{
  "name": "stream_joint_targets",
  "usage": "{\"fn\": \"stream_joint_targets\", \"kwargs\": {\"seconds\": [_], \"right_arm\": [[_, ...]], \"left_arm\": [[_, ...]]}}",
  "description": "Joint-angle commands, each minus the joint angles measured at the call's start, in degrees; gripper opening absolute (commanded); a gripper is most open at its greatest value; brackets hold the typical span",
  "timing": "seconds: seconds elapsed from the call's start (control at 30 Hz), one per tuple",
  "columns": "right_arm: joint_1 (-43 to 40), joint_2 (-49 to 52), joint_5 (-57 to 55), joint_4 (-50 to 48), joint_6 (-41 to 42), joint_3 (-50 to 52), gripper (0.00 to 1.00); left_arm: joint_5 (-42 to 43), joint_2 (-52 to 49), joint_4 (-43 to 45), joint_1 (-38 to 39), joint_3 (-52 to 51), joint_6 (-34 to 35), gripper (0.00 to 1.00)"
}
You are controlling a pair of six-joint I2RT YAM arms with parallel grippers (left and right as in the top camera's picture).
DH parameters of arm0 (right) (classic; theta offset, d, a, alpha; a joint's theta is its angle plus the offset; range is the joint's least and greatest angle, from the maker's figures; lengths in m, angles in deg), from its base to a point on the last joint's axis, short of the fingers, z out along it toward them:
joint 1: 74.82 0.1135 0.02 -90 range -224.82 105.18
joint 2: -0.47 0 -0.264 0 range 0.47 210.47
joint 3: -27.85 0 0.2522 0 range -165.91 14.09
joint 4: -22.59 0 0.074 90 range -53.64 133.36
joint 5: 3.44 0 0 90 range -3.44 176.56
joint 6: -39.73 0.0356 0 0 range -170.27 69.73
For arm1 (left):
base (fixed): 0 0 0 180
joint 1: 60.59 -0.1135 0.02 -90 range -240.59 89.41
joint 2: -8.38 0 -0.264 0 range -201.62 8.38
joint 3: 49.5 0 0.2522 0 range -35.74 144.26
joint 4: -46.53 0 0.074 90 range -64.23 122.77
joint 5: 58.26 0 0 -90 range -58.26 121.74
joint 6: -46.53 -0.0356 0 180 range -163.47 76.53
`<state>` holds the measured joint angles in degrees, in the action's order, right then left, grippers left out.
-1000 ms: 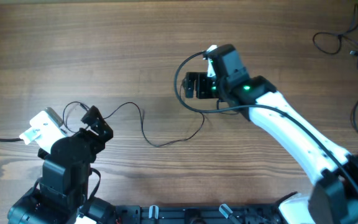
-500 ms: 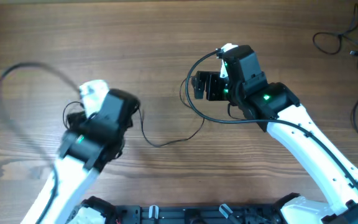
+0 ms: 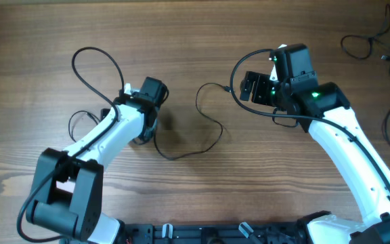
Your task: Untangle cables
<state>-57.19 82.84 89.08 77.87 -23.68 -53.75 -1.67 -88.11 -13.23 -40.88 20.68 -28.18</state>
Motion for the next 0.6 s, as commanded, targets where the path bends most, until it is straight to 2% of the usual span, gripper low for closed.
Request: {"fn": "stream_joint_targets", "kwargs": {"seconds": [0.0,0.07,0.17,0.23,0.3,0.33,0.4,0.57], "right_arm": [[0.0,-0.63,0.55,0.13,-1.36,0.07,1.0],[0.0,-0.63,0.57,0.09,-1.42,0.07,1.0],[0.0,-0.63,1.9,0.11,-3.3,0.07,1.0],[0.0,-0.63,2.03,0.02,-3.26,0.07,1.0],[0.0,-0.63,2.03,-0.11,-3.21,0.07,1.0],[0.0,-0.63,2.43,-0.04,-3.17,0.07,1.0],[0.0,-0.63,4.26,0.07,-3.21,0.07,1.0],[-0.02,-1.29,8.09,0.13,-2.99,0.07,0.98]], "left_arm": [[12.94,-0.81,4.42,-2.58,0.04,-4.98,0.81],[16.76,-0.81,6.08,-4.04,0.04,-5.7,0.61],[21.14,-0.81,6.71,-5.88,0.04,-5.68,0.51],[24.72,-0.81,7.58,-6.58,0.04,-5.68,0.39],[26.16,-0.81,9.01,-6.58,0.07,-5.66,0.11],[26.6,-0.79,9.7,-6.43,0.09,-5.64,0.04],[28.74,-0.37,10.69,-6.32,0.35,-4.37,0.04],[36.26,2.97,11.69,-6.32,3.87,4.13,0.04]]}}
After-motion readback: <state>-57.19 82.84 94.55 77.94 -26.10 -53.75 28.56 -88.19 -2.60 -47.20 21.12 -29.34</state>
